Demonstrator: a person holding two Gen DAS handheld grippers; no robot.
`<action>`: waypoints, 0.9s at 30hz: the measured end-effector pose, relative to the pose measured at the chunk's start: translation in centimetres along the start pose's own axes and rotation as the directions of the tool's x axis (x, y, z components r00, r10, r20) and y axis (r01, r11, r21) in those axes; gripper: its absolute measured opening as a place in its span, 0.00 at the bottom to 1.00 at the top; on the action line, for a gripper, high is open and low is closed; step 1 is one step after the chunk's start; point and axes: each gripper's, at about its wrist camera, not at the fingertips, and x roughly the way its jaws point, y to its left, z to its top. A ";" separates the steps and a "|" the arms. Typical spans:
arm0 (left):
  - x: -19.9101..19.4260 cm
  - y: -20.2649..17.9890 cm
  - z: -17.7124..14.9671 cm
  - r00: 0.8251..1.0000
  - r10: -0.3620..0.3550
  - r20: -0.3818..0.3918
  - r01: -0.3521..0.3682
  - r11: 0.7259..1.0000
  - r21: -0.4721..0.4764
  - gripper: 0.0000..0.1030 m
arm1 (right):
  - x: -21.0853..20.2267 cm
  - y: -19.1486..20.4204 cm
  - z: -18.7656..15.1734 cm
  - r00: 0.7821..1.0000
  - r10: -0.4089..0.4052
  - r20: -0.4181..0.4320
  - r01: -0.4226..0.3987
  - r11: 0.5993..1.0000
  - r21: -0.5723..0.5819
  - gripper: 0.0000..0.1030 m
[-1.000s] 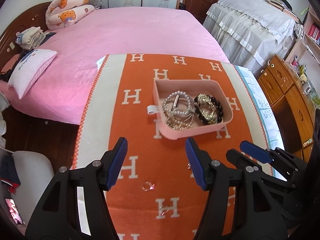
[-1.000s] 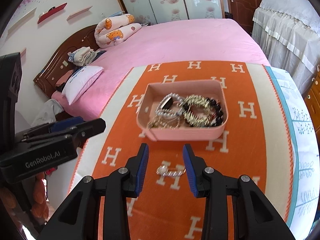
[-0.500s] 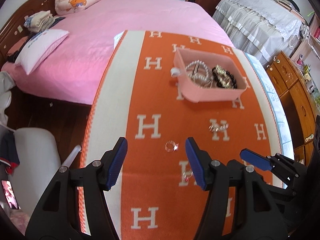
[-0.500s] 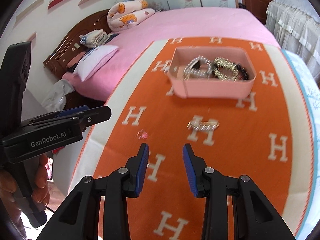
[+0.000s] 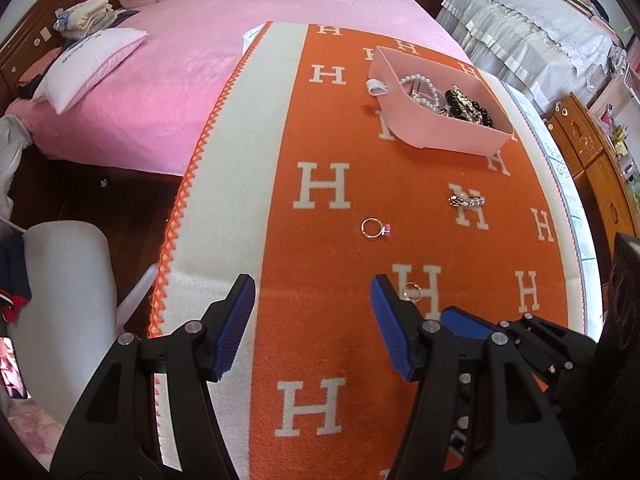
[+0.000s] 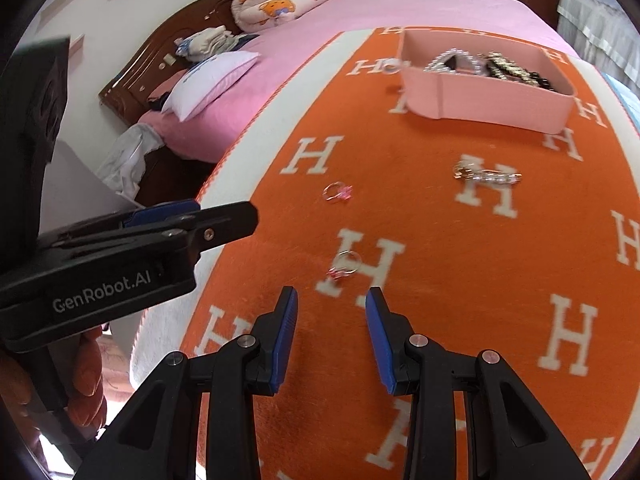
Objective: Organize jewelry
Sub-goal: 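Grasp the pink-stone ring with the left tool while the right tool grasps the red earring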
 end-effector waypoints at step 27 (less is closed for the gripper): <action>1.3 3.4 -0.9 1.000 0.002 -0.024 -0.004 0.996 -0.087 0.56 | 3.4 2.1 1.0 0.985 -0.129 0.114 0.147 0.976 -0.162 0.08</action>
